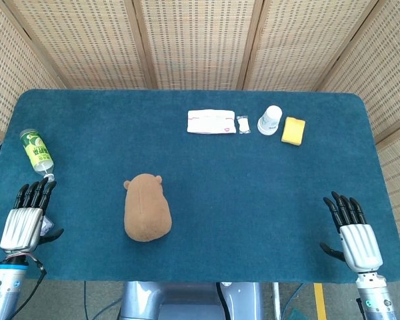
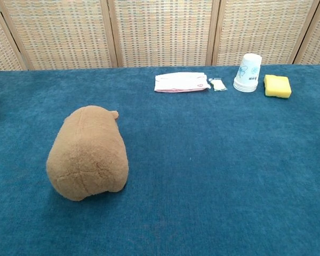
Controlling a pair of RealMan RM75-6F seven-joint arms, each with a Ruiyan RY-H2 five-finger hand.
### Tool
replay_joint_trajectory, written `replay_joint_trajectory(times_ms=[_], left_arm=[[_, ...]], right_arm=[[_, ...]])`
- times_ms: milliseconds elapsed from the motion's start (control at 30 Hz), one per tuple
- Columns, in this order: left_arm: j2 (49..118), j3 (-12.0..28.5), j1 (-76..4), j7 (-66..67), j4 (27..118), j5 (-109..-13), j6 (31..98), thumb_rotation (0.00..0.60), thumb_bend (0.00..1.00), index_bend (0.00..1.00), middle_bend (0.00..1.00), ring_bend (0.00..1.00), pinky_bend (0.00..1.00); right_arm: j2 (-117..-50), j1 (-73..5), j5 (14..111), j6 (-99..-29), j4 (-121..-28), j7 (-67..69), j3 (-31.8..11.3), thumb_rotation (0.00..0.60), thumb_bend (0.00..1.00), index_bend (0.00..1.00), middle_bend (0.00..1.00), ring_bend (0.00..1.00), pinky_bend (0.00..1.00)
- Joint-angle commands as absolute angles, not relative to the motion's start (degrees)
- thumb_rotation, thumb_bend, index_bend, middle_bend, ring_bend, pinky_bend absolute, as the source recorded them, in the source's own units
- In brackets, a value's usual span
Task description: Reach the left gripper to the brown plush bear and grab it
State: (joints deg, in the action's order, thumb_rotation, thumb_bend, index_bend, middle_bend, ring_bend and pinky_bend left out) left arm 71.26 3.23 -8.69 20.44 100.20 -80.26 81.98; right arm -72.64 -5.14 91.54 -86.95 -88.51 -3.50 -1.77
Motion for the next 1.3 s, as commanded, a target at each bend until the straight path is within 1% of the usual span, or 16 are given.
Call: replay_joint_trajectory(times_ms=[33, 233, 400, 533, 633, 700, 767, 833, 867, 967, 1067, 1200, 1233, 1300], left_arm=[[71.3, 3.2, -8.7, 20.4, 100.1, -80.2, 81.9, 0.600, 0.13, 0.00, 0.00, 0.00, 0.00], [71.0, 3.4, -8.9, 19.5, 100.9, -79.3, 81.1, 0.600, 0.13, 0.01, 0.00, 0.00, 0.00], [70.6, 4.8, -10.0, 18.3, 102.3, -78.1, 80.0, 0.600, 0.13, 0.10, 0.00, 0.00, 0.00], [69.6, 8.0, -12.5, 16.2, 104.6, -73.1, 75.9, 0.600, 0.15, 0.19, 0.00, 0.00, 0.00], [67.6, 11.4, -15.5, 14.1, 106.2, -67.4, 70.7, 0.600, 0.18, 0.23, 0.00, 0.00, 0.00], [66.3, 13.4, -17.8, 14.4, 106.3, -63.5, 67.2, 0.600, 0.18, 0.25, 0.00, 0.00, 0.00], [65.2, 15.2, -20.1, 15.4, 106.1, -59.1, 64.0, 0.600, 0.21, 0.28, 0.00, 0.00, 0.00], [64.3, 17.3, -22.7, 15.7, 105.9, -53.5, 60.5, 0.600, 0.24, 0.32, 0.00, 0.00, 0.00], [63.7, 18.1, -23.9, 15.7, 106.0, -50.9, 58.7, 0.600, 0.24, 0.33, 0.00, 0.00, 0.00], [61.6, 20.6, -28.3, 15.7, 105.6, -41.1, 51.9, 0.600, 0.25, 0.33, 0.00, 0.00, 0.00], [60.4, 21.0, -33.7, 16.9, 103.4, -30.4, 46.0, 0.600, 0.30, 0.35, 0.00, 0.00, 0.00], [61.3, 20.0, -38.7, 17.7, 100.4, -21.7, 42.1, 0.600, 0.31, 0.39, 0.00, 0.00, 0.00], [61.8, 19.6, -39.9, 18.0, 99.5, -19.9, 41.4, 0.600, 0.33, 0.40, 0.00, 0.00, 0.00], [63.5, 17.9, -43.2, 19.3, 96.6, -15.4, 40.1, 0.600, 0.36, 0.40, 0.00, 0.00, 0.00]], right_arm=[[-72.6, -5.2, 91.6, -87.0, -88.6, -3.4, -1.8, 0.600, 0.13, 0.00, 0.00, 0.00, 0.00], [-72.6, -5.3, 91.4, -86.7, -88.6, -3.5, -1.8, 0.600, 0.13, 0.00, 0.00, 0.00, 0.00], [-72.4, -5.2, 90.7, -86.5, -88.4, -2.8, -2.1, 0.600, 0.13, 0.00, 0.00, 0.00, 0.00], [-72.4, -5.3, 90.5, -86.3, -88.4, -2.7, -2.1, 0.600, 0.13, 0.00, 0.00, 0.00, 0.00], [-72.6, -5.4, 90.4, -86.0, -88.3, -2.8, -2.1, 0.600, 0.13, 0.00, 0.00, 0.00, 0.00], [-72.7, -5.4, 90.1, -85.7, -88.1, -3.0, -2.1, 0.600, 0.13, 0.00, 0.00, 0.00, 0.00], [-72.9, -5.5, 89.7, -85.4, -88.0, -3.0, -2.2, 0.600, 0.13, 0.00, 0.00, 0.00, 0.00], [-73.1, -5.6, 89.4, -84.9, -87.7, -3.0, -2.2, 0.600, 0.13, 0.00, 0.00, 0.00, 0.00], [-73.1, -5.6, 89.2, -84.7, -87.6, -3.0, -2.2, 0.600, 0.13, 0.00, 0.00, 0.00, 0.00], [-73.4, -5.8, 88.8, -84.2, -87.2, -3.2, -2.3, 0.600, 0.13, 0.00, 0.00, 0.00, 0.00], [-73.5, -5.9, 88.3, -83.9, -87.0, -2.7, -2.5, 0.600, 0.13, 0.00, 0.00, 0.00, 0.00], [-73.5, -6.0, 87.9, -83.7, -86.7, -2.3, -2.7, 0.600, 0.13, 0.00, 0.00, 0.00, 0.00], [-73.5, -6.0, 87.8, -83.7, -86.6, -2.1, -2.7, 0.600, 0.13, 0.00, 0.00, 0.00, 0.00], [-73.6, -6.1, 87.6, -83.6, -86.3, -1.4, -2.9, 0.600, 0.13, 0.00, 0.00, 0.00, 0.00]])
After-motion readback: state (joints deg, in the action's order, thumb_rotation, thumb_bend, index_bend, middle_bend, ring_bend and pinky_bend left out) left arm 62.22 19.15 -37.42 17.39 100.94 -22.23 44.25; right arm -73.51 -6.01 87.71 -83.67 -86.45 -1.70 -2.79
